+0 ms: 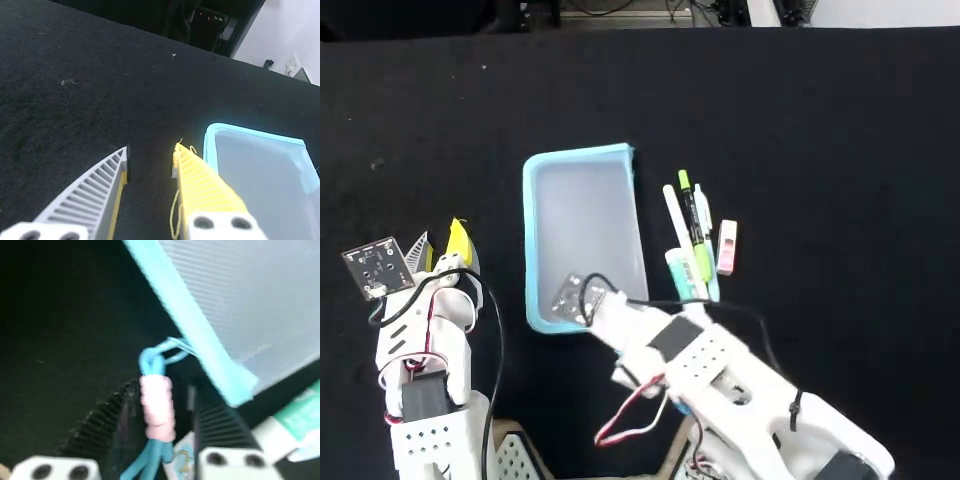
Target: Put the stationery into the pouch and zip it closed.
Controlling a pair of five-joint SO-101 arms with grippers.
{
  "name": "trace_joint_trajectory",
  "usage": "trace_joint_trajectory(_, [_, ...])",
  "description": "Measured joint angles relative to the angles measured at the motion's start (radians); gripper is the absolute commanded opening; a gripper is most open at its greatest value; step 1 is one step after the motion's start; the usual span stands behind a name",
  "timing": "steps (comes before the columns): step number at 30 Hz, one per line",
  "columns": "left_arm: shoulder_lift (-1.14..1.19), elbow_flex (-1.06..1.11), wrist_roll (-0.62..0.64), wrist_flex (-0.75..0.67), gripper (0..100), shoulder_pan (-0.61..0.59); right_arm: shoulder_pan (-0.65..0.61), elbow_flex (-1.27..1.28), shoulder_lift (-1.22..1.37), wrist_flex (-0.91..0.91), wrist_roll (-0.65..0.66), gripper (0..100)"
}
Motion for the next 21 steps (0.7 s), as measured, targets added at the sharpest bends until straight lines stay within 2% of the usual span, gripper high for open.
trace_joint_trajectory(4, [0.0,0.0,0.0,0.0,15,0.0,0.137,0.0,-0.005,-0.014,0.152,1.1])
trace_joint_trajectory(10, [0.0,0.0,0.0,0.0,15,0.0,0.347,-0.087,-0.008,0.107,0.192,1.6])
trace_joint_trajectory(17, [0.0,0.0,0.0,0.0,15,0.0,0.331,-0.11,-0.008,0.199,0.192,1.8])
trace_joint_trajectory(21, [0.0,0.0,0.0,0.0,15,0.0,0.279,-0.121,-0.008,0.256,0.161,14.5])
